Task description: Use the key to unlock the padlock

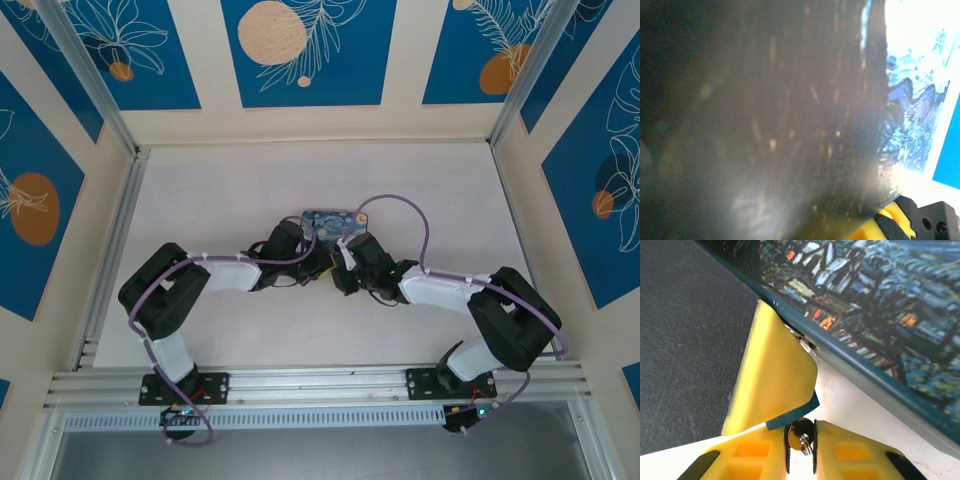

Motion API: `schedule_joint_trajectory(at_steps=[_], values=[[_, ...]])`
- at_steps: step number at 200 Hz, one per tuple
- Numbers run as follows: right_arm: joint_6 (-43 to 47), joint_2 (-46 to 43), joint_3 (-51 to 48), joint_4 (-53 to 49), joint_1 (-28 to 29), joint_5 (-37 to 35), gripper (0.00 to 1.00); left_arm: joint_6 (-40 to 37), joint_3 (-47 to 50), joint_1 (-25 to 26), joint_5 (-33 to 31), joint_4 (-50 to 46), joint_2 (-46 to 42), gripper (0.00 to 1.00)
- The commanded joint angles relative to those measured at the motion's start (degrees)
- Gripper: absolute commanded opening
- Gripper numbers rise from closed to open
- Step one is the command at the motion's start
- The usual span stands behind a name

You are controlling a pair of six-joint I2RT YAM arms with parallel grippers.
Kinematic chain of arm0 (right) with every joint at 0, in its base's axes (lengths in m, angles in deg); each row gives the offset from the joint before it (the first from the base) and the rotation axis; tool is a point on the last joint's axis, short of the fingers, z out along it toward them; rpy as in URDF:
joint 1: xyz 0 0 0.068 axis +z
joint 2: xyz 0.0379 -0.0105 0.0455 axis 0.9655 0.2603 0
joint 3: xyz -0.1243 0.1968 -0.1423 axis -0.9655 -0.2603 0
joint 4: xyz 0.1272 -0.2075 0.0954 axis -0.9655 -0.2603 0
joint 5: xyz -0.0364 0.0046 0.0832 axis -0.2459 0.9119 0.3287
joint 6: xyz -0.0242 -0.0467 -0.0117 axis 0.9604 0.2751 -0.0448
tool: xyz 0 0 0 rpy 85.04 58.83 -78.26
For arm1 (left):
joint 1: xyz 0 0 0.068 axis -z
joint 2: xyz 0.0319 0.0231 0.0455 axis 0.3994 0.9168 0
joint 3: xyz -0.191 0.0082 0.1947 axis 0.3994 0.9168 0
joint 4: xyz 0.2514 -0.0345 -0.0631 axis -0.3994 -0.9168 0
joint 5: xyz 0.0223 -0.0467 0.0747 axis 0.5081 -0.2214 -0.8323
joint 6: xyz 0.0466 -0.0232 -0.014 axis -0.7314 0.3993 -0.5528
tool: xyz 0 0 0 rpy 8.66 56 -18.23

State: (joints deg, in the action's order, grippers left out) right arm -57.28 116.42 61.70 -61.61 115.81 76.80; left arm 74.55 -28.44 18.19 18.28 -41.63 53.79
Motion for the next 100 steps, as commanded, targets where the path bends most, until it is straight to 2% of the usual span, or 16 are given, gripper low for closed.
schedule_joint_trajectory(at_steps=[1,18,39,59,68,84,100], values=[[-1.81,-1.74,1.13,2.04,-1.44,4.53,0.16,1.39,-0.2,-0.01,3.58,-1.86,-0.3,0.0],[-3.07,-2.91,0.37,2.38,-3.29,9.01,0.12,1.33,0.15,-0.07,3.57,-1.56,-0.13,0.0],[-6.44,-4.08,-1.18,4.81,-7.32,18.73,0.1,1.22,0.64,-0.12,3.52,-1.29,0.02,0.0],[-9.19,-4.45,-2.11,6.94,-10.15,26.03,0.11,1.07,0.98,-0.21,3.4,-1.22,0.02,0.0],[-9.59,-4.45,-2.1,6.89,-10.57,27.79,0.17,1.07,1.2,-0.19,3.34,-1.14,0.09,0.0],[-9.79,-4.95,-2.15,5.6,-10.76,27.74,0.35,0.89,1.36,-0.33,3.31,-1.02,0.04,0.0],[-10.13,-6.34,-3.35,4.93,-11.14,26.44,0.46,0.61,1.52,-0.29,3.04,-1.11,0.13,0.0]])
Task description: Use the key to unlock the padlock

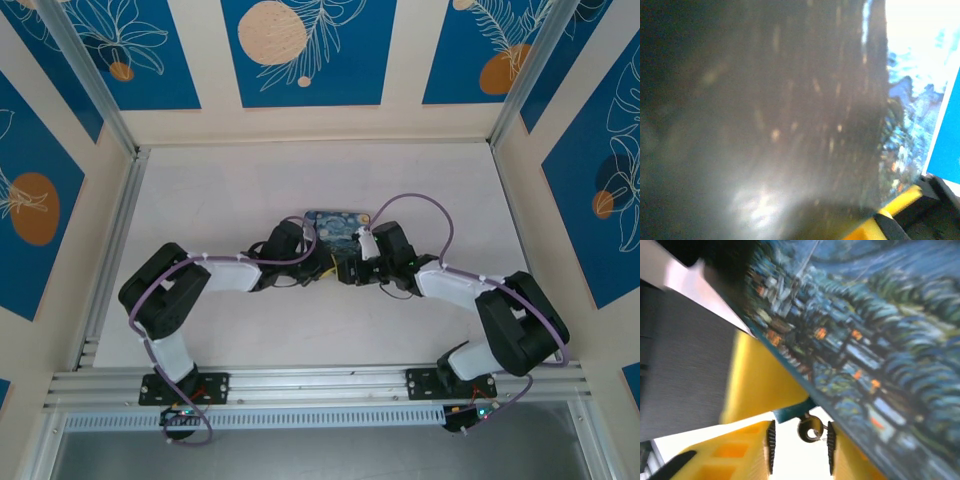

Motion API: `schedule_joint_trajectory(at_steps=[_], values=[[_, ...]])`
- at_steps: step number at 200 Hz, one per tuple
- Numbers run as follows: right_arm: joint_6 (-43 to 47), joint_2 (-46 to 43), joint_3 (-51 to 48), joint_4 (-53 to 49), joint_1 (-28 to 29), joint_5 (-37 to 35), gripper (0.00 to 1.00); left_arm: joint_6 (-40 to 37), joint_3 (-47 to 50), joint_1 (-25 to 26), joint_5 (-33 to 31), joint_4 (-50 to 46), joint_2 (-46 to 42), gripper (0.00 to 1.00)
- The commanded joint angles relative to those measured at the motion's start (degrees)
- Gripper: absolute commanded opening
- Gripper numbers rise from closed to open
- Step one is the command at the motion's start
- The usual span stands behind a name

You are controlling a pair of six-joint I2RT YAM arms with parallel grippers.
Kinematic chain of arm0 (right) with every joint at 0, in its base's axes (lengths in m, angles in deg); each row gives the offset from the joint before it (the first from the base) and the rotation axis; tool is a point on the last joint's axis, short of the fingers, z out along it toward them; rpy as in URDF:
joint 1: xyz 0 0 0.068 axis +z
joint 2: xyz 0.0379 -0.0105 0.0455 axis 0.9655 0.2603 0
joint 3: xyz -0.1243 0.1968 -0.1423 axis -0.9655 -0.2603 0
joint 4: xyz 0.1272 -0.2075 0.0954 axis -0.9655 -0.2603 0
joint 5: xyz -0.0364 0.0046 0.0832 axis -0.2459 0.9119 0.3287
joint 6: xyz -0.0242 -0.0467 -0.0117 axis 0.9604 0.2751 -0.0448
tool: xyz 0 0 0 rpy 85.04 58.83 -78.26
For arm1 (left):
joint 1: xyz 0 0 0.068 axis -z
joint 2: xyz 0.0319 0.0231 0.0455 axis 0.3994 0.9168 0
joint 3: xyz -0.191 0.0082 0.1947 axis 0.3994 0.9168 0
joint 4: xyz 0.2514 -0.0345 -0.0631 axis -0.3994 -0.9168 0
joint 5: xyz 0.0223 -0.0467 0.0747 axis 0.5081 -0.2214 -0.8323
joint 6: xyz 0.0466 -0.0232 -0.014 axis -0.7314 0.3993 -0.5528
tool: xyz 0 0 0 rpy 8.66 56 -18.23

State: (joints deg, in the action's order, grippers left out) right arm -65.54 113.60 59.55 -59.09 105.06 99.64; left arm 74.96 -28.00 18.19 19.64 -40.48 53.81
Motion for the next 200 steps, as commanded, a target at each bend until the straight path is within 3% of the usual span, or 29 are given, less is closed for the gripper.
schedule_joint_trajectory(at_steps=[1,34,68,140,200], values=[[-1.91,-3.63,-1.31,2.35,-0.41,3.53,0.47,0.14,1.1,-0.36,1.69,-2.27,0.15,0.0],[-5.07,-6.4,-4.71,3.96,-2.57,2.86,0.58,-1.66,1.49,-0.38,1.45,-2.83,0.74,0.0],[-8.7,-5.13,-5.8,7.04,-3.3,2.23,0.59,-7.29,0.83,-0.27,0.81,-8.02,0.82,0.0],[-15.84,2.35,-5.66,15.19,-4.09,0.39,0.59,-13.66,1.33,-0.3,-1.1,-14.22,-2.23,0.55],[-17.29,4.07,-2.95,15.8,-6.47,1.53,0.59,-15.86,3.3,-0.42,-4.7,-18.77,-10.58,0.78]])
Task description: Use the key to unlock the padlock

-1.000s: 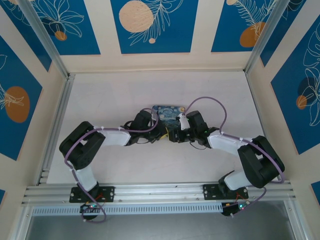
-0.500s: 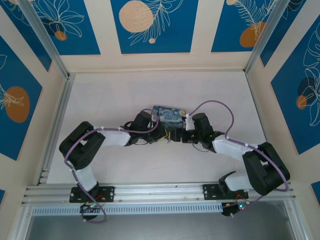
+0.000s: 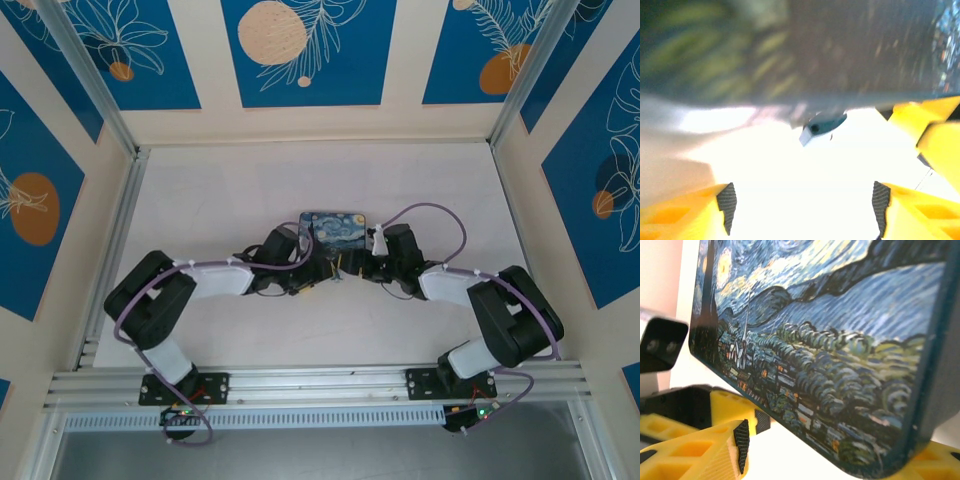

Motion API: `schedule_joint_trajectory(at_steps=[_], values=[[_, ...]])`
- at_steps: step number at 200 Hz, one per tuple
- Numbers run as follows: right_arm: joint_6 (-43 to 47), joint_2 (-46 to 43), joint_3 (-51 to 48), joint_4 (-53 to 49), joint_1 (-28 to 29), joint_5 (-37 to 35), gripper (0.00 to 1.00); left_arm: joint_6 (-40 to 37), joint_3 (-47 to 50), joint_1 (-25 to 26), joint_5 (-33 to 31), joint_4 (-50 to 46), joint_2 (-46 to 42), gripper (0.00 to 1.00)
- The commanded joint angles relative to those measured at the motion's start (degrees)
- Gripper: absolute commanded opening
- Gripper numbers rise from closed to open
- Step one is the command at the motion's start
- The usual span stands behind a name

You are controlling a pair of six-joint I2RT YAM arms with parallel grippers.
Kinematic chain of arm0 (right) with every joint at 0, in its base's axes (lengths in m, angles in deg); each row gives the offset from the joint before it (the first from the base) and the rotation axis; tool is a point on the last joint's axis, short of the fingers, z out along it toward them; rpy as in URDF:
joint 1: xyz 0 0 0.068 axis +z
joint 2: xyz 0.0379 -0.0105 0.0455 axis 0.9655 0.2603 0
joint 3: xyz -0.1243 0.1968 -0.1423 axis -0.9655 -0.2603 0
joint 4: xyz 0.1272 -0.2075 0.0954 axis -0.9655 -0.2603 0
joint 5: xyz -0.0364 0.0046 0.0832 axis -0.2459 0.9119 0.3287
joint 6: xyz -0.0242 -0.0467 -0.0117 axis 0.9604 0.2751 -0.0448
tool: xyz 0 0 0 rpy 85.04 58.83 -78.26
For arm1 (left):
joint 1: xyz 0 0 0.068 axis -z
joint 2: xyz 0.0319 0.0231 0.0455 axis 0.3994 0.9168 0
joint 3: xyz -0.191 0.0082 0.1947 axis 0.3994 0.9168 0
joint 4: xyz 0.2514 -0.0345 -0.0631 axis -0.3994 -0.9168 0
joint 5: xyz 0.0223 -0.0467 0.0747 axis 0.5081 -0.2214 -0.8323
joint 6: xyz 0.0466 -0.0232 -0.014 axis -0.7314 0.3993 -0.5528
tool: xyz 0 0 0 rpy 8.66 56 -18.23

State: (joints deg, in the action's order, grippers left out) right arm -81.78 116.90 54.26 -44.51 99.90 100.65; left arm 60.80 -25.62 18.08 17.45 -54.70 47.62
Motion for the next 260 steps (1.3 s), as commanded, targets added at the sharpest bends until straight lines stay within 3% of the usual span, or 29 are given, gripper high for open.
schedule_joint_trajectory(at_steps=[1,54,93,118,157,206,260], values=[[-0.98,0.78,2.5,1.15,-1.29,0.48,0.59,-1.68,0.93,-0.32,-2.57,-4.64,-4.63,0.78],[2.29,4.16,11.87,-7.63,-3.64,1.0,0.59,-3.46,-0.18,-1.08,-5.25,-8.99,-9.4,0.9],[3.06,-0.96,9.1,-11.81,-2.05,-0.8,0.61,-4.49,-0.81,-2.08,-6.42,-10.34,-11.05,0.94],[4.91,-6.02,7.04,-17.2,0.79,-7.18,0.63,-5.73,-1.59,-3.32,-7.84,-12.4,-12.27,1.0],[6.42,-7.36,7.34,-21.86,5.43,-14.63,0.63,-6.89,-2.74,-6.64,-8.15,-14.37,-13.04,1.0],[4.89,0.52,16.01,-32.47,12.92,-31.34,0.64,-6.33,-2.51,-10.92,-8.05,-14.75,-13.83,1.0],[4.34,10.37,24.24,-37.35,17.86,-40.16,0.64,-6.32,-0.92,-13.13,-7.04,-14.42,-15.48,1.0]])
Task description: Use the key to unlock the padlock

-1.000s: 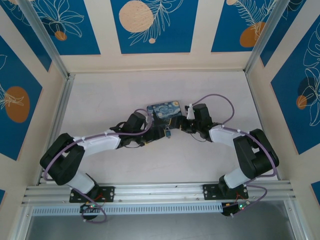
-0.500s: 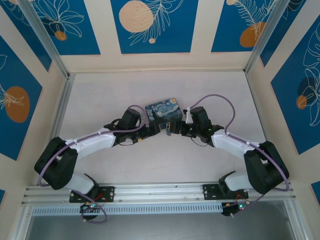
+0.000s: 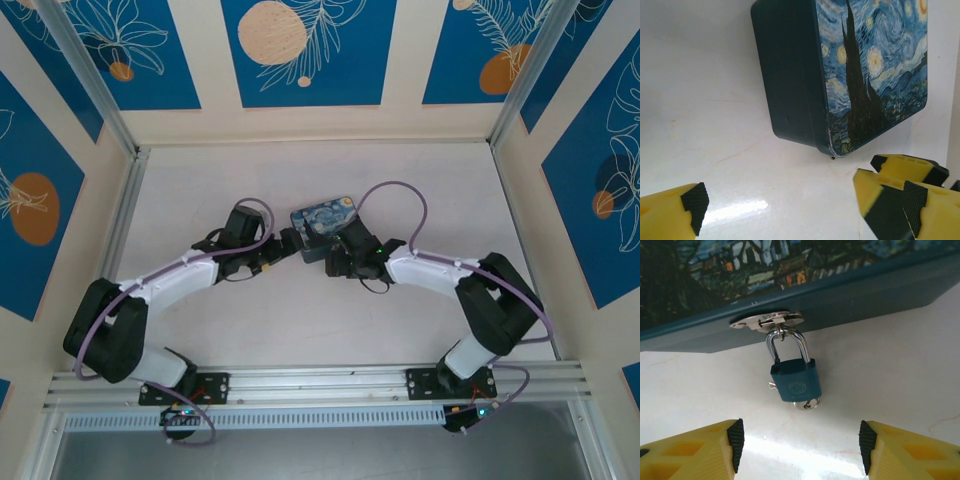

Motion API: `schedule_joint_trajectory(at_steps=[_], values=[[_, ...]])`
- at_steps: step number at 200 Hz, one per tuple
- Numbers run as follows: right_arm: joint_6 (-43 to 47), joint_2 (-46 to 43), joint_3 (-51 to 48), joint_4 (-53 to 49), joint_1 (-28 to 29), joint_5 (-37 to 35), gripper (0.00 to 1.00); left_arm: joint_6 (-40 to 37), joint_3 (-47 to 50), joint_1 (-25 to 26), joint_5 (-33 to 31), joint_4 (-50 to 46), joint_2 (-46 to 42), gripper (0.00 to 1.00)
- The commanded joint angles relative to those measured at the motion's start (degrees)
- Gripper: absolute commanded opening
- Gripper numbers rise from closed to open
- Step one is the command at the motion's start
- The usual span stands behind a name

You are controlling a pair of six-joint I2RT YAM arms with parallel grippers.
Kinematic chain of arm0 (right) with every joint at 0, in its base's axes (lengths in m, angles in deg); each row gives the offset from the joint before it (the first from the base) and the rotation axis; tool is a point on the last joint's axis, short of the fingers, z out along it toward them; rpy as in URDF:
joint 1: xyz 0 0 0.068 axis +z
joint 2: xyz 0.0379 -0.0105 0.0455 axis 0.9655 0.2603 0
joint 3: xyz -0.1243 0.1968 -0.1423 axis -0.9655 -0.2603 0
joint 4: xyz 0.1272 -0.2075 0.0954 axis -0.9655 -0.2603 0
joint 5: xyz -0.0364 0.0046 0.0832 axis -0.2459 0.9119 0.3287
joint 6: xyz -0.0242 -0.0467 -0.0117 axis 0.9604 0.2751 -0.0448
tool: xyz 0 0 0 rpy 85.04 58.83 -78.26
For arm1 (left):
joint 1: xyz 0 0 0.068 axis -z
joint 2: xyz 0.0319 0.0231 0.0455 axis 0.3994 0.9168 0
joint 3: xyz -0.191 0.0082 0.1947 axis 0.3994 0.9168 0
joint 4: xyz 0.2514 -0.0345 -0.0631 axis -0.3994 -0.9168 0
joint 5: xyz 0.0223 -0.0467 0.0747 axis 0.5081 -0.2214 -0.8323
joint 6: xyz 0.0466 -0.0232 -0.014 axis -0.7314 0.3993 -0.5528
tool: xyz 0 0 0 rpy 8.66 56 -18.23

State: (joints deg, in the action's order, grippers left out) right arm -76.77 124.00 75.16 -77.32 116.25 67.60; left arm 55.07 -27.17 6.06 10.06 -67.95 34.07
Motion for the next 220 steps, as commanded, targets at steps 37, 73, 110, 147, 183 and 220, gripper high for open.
schedule_joint_trajectory(at_steps=[37,73,110,147,183,220], values=[[-0.46,8.38,7.86,-6.89,2.84,-10.14,0.64,-0.28,1.65,-1.92,1.16,-0.45,-2.44,1.0],[0.22,11.9,10.93,-7.33,3.63,-11.65,0.62,-0.34,2.05,-2.44,1.77,-0.06,-2.58,1.0],[0.1,14.06,12.79,-8.3,3.92,-12.92,0.56,-0.1,2.45,-2.8,2.34,0.46,-2.66,1.0],[-0.03,13.49,12.3,-8.57,3.75,-13.15,0.44,0.14,2.84,-2.99,2.83,1.08,-2.49,1.0],[1.15,10.93,10.37,-7.34,3.09,-10.47,0.41,0.02,2.49,-3.01,3.18,1.18,-2.56,1.0],[2.82,6.75,5.62,-1.1,0.12,-0.94,0.32,0.02,2.23,-3.0,3.48,1.15,-2.56,1.0]])
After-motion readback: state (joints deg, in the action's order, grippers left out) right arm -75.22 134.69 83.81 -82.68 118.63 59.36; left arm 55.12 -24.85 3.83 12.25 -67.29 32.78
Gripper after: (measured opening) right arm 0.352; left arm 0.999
